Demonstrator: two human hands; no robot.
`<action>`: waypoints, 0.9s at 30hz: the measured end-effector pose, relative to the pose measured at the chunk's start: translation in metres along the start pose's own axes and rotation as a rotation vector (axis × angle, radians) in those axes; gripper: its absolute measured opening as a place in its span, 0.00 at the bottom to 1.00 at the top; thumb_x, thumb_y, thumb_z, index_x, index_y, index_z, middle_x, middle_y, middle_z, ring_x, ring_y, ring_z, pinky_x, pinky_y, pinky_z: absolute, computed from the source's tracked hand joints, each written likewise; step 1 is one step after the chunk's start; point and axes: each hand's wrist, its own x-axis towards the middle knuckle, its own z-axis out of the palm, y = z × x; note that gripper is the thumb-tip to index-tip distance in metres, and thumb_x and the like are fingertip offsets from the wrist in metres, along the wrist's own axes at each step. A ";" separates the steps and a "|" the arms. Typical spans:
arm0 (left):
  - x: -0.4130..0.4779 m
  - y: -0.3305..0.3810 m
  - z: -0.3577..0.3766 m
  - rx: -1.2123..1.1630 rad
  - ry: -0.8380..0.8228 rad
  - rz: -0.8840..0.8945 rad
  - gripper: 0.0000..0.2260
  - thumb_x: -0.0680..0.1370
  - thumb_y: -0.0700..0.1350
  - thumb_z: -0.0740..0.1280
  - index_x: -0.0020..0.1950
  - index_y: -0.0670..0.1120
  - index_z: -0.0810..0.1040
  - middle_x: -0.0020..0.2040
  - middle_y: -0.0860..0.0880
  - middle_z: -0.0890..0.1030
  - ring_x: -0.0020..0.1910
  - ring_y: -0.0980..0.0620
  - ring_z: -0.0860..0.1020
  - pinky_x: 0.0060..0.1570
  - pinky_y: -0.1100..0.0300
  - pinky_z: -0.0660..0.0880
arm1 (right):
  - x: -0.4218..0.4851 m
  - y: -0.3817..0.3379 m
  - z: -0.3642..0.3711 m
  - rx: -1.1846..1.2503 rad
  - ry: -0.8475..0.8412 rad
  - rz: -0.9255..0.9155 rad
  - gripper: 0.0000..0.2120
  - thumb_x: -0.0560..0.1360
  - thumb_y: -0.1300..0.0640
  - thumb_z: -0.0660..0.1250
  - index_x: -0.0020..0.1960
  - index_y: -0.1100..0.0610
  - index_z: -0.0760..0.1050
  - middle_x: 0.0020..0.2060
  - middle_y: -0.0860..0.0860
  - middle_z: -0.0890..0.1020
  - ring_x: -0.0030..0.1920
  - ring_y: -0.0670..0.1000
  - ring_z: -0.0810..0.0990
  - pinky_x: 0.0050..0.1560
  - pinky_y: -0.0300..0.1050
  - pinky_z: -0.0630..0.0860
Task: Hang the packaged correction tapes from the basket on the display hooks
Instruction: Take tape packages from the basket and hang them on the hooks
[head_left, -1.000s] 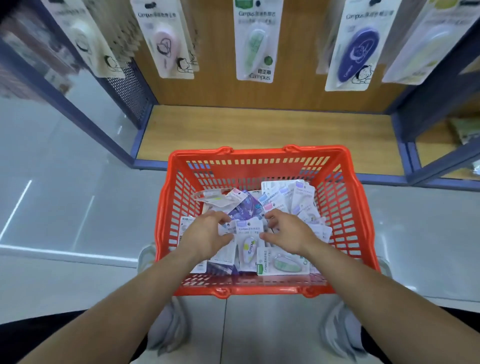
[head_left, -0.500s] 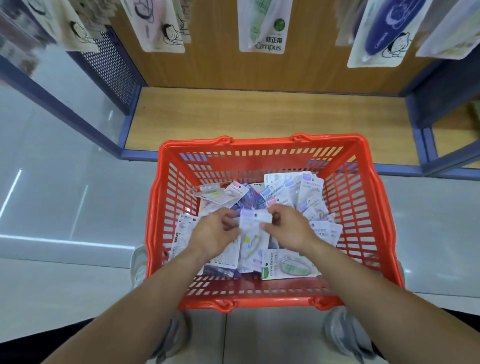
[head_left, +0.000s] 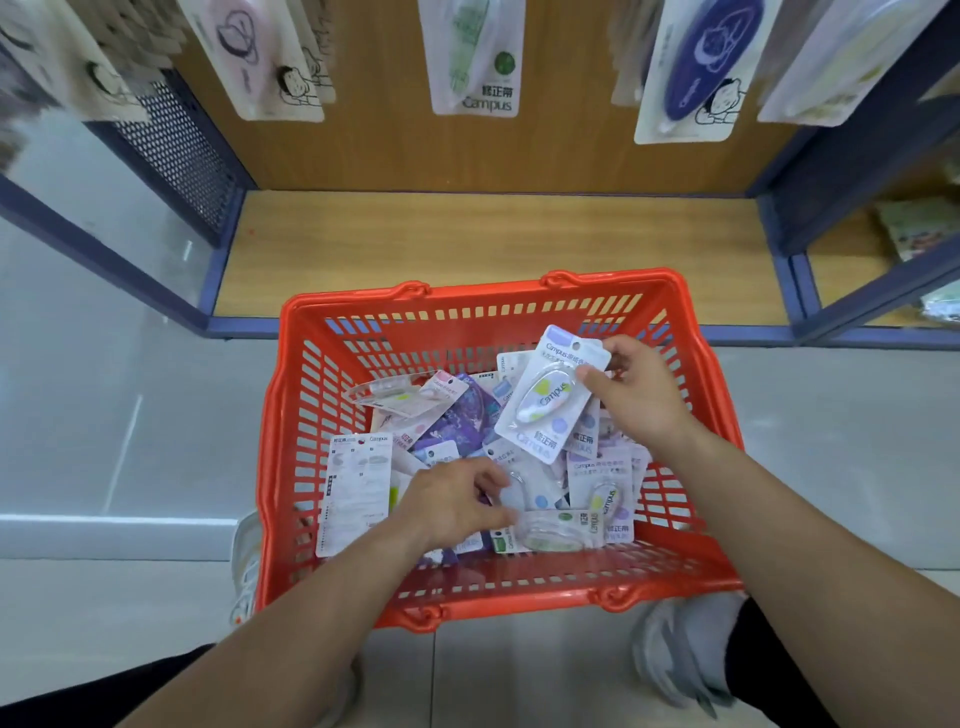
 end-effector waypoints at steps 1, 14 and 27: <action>-0.001 0.002 0.005 0.045 -0.012 0.004 0.16 0.68 0.60 0.78 0.51 0.60 0.80 0.44 0.63 0.83 0.47 0.62 0.81 0.61 0.54 0.76 | -0.001 0.000 -0.003 -0.015 0.007 0.001 0.03 0.79 0.60 0.70 0.52 0.55 0.77 0.47 0.49 0.83 0.44 0.47 0.83 0.43 0.43 0.76; -0.016 0.025 -0.032 -0.165 0.080 0.018 0.05 0.83 0.41 0.66 0.47 0.45 0.76 0.36 0.52 0.77 0.28 0.61 0.72 0.28 0.67 0.68 | -0.015 0.009 -0.017 0.149 0.159 0.120 0.06 0.81 0.63 0.67 0.56 0.55 0.74 0.49 0.53 0.84 0.44 0.51 0.84 0.41 0.52 0.81; -0.131 0.094 -0.118 -0.543 0.349 0.153 0.24 0.76 0.25 0.60 0.57 0.51 0.83 0.62 0.55 0.81 0.59 0.60 0.79 0.50 0.66 0.77 | -0.077 -0.116 -0.067 0.058 -0.113 -0.072 0.03 0.80 0.60 0.69 0.53 0.56 0.76 0.47 0.57 0.87 0.47 0.61 0.87 0.47 0.64 0.82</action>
